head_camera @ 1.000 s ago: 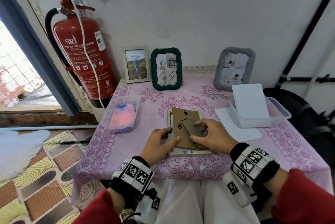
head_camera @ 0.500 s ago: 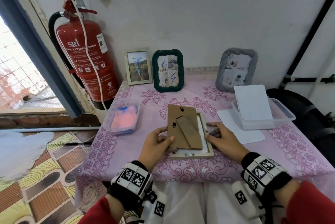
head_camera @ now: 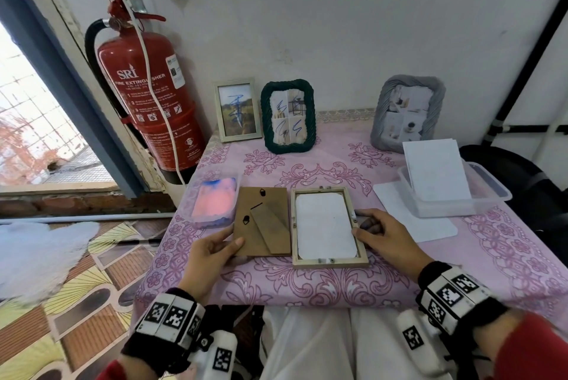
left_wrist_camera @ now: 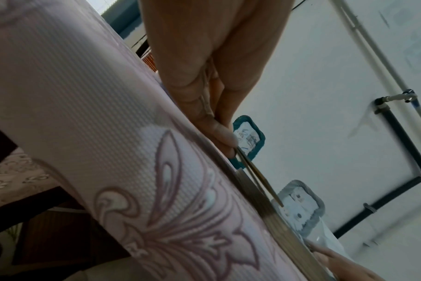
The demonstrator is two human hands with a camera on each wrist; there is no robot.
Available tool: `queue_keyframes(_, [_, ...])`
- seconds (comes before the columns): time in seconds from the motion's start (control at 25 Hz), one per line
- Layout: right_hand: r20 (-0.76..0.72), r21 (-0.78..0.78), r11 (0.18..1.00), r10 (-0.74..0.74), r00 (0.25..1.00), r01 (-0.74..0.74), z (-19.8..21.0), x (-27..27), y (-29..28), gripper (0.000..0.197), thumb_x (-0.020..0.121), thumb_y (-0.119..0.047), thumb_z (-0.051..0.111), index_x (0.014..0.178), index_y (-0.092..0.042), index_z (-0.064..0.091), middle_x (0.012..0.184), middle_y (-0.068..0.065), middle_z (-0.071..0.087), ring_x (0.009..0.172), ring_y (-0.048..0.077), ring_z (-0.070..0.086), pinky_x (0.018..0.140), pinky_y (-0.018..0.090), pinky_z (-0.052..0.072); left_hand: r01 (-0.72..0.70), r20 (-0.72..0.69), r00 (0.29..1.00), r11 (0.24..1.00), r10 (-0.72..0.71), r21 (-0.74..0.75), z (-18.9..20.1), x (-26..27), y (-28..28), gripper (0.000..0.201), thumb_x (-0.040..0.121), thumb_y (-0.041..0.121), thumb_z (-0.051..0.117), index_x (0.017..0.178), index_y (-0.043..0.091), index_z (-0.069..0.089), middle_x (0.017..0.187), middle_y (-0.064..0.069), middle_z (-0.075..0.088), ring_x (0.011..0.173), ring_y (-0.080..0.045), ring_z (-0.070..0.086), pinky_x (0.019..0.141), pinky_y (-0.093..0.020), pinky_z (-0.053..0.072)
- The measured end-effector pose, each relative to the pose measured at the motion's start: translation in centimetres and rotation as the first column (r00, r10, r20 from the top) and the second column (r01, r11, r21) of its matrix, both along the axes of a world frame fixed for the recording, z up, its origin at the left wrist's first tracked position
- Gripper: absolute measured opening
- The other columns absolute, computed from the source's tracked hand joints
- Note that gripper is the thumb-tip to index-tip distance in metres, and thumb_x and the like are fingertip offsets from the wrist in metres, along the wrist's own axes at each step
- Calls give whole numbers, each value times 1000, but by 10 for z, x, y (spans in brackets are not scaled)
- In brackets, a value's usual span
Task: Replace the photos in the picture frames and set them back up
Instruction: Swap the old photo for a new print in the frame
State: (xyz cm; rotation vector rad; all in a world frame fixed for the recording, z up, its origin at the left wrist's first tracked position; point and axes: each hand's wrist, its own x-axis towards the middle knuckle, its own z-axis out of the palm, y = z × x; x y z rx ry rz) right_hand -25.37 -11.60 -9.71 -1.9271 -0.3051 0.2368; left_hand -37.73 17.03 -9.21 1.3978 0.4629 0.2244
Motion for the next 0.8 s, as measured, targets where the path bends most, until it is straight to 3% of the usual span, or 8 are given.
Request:
queue_keyframes(0.12, [12,-7,1000,-6,1000,6,0,-1,1,35,84,-11,66,118,-13,58,87,4,53,78,15,52,88,36,49,1,-38,999,998,1,61,-2,-1,5,44,87,-5,55,129,6,50,89,-14,69,54,-11,67,60,-16,57])
queue_keyframes(0.2, [16,-9,1000,-7,1000,7,0,-1,2,35,84,-11,66,118,-13,58,87,3,52,77,14,52,86,34,48,1,-62,998,978,12,208,-5,-1,6,41,87,-3,58,126,7,53,79,-7,66,52,-8,65,57,-12,55])
queue_keyframes(0.28, [28,-13,1000,-11,1000,11,0,-2,1,35,84,-11,66,118,-12,58,88,3,52,76,14,51,84,32,47,11,-94,995,877,38,480,-7,0,6,32,86,2,62,118,3,61,73,-3,64,57,-9,61,56,-9,50])
queue_keyframes(0.36, [34,-14,1000,-17,999,17,0,-2,1,34,85,-11,66,118,-11,59,89,3,53,76,14,51,83,31,47,29,-104,993,772,48,635,-8,1,4,29,85,6,64,114,1,64,81,-10,66,68,-14,58,61,-10,46])
queue_keyframes(0.48, [33,-18,1000,-19,999,20,0,-3,1,34,85,-11,66,118,-10,59,90,4,53,76,14,51,86,34,48,35,-162,979,670,128,741,-7,1,-2,39,85,14,65,123,3,59,109,-16,55,89,-19,56,80,-19,43])
queue_keyframes(0.6, [35,-13,1000,-19,999,20,-1,-3,1,34,84,-12,67,117,-11,59,92,6,54,77,14,52,86,34,48,56,-151,978,523,142,851,-1,-2,-16,45,83,15,66,126,12,56,112,-10,47,107,-25,46,97,-30,37])
queue_keyframes(0.8, [61,-29,999,-28,998,30,-5,-1,0,32,83,-12,68,115,-13,60,96,9,55,76,13,53,84,30,48,125,-88,991,484,-99,866,22,22,-45,33,86,21,62,119,15,60,107,2,50,106,-17,48,92,-29,42])
